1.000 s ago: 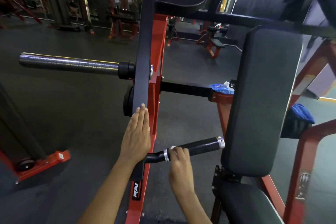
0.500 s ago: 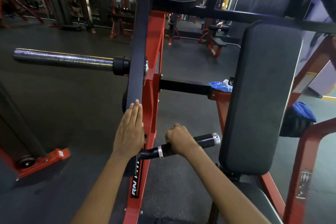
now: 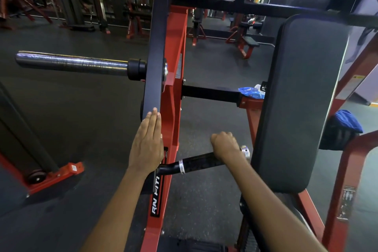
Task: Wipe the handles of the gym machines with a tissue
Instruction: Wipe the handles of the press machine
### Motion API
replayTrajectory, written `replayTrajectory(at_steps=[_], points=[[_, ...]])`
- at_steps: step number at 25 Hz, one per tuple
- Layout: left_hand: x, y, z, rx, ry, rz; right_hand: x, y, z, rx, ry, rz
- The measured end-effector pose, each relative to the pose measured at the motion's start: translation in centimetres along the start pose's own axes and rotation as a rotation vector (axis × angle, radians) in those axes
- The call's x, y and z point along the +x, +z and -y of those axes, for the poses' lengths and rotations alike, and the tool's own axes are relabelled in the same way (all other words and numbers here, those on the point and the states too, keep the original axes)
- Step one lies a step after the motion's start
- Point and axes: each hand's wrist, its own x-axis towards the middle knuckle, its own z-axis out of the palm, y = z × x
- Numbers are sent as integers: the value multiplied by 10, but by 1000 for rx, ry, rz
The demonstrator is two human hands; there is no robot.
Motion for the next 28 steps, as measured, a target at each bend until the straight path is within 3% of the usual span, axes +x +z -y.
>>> replayTrajectory(at_steps=[6,10,13,20,25,28], points=[[1,1,1,-16,0,-1,-41,33,100,246,-217,-198],[0,2,1,-35,-9,8,-74,70,90,366,-319,-486],[-1,2,1,-40,-9,5,-87,89,63,466,-221,-589],[-1,1,2,-43,-3,12,-73,92,35,441,-145,-617],[-1,1,1,-32,-3,17,-72,87,-34,583,216,-796],[-1,1,1,-36,1,16,-73,88,-39,679,325,-814]])
